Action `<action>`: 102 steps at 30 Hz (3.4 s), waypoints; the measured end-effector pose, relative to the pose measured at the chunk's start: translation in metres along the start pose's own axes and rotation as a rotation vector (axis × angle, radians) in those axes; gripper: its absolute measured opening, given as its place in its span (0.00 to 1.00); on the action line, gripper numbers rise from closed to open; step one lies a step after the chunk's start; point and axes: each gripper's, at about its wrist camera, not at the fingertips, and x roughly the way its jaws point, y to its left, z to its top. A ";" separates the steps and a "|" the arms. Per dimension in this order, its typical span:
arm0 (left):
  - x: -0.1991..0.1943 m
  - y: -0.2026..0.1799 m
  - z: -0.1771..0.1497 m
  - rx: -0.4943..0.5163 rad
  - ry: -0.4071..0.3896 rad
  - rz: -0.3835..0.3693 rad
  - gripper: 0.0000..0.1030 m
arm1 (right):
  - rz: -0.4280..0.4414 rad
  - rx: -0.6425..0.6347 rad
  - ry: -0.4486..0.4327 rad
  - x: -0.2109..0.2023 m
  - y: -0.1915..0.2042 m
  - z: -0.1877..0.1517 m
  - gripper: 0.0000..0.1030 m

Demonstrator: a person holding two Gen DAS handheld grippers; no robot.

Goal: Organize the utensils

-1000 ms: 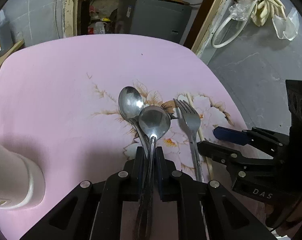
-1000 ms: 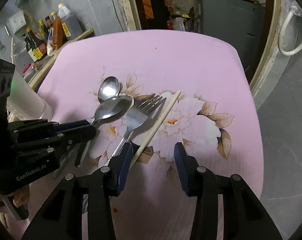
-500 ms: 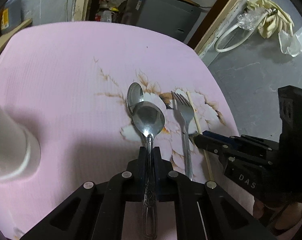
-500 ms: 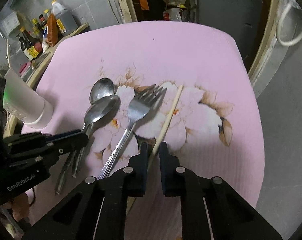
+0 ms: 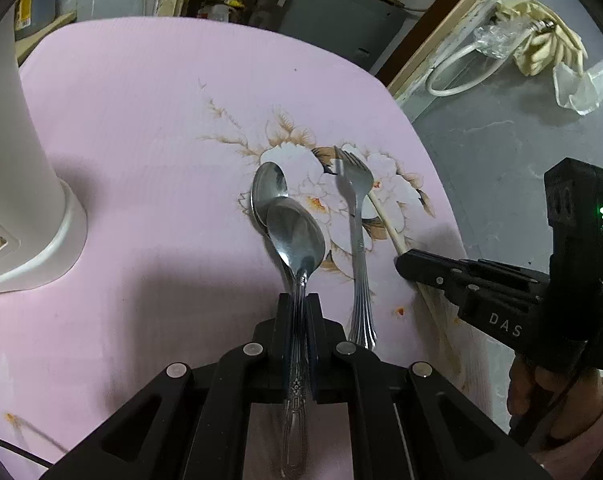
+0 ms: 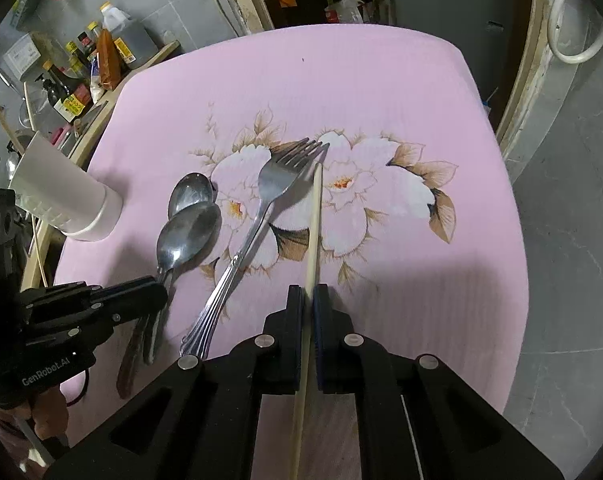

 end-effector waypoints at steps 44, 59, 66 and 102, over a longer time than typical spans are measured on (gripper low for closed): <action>0.040 -0.009 0.057 0.061 0.104 -0.099 0.10 | 0.054 -0.076 0.075 0.029 0.001 0.062 0.04; -0.012 -0.026 0.037 0.107 -0.041 -0.090 0.03 | 0.222 0.289 -0.171 -0.032 -0.038 -0.006 0.04; -0.073 -0.027 0.020 0.141 -0.193 -0.101 0.03 | 0.323 0.316 -0.433 -0.070 -0.010 -0.020 0.04; -0.276 0.160 0.063 0.006 -0.872 0.039 0.03 | 0.218 -0.068 -1.257 -0.163 0.275 0.058 0.04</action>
